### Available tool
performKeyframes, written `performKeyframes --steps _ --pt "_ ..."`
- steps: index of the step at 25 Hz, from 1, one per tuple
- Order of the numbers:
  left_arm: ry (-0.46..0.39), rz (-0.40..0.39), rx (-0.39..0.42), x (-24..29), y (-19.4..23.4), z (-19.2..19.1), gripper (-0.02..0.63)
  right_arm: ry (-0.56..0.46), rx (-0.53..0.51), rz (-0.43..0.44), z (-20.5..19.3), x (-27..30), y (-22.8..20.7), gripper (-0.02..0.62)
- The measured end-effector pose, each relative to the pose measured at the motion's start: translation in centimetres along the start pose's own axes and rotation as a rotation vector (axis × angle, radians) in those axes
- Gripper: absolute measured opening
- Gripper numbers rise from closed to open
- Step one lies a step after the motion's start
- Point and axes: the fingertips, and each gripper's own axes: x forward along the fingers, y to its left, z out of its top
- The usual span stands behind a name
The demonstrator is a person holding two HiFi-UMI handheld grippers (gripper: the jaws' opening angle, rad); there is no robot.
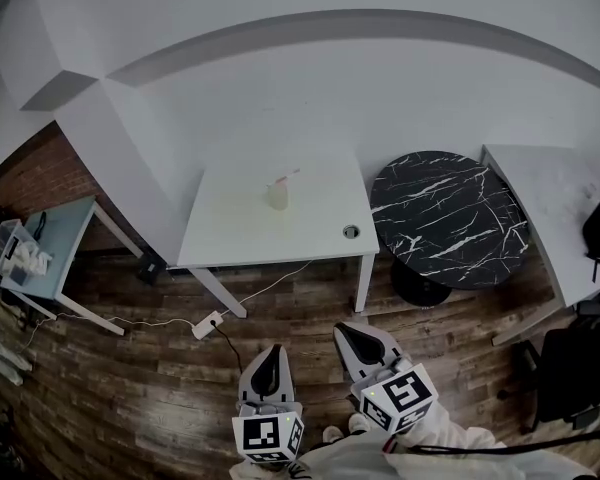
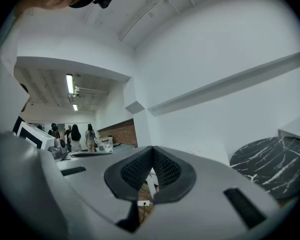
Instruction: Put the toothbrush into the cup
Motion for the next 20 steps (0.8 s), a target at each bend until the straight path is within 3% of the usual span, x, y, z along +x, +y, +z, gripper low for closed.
performKeyframes --steps 20 --pt "0.027 0.033 0.026 3.3 -0.9 -0.7 0.011 0.009 0.018 0.014 -0.2 1.4 -3.7 0.004"
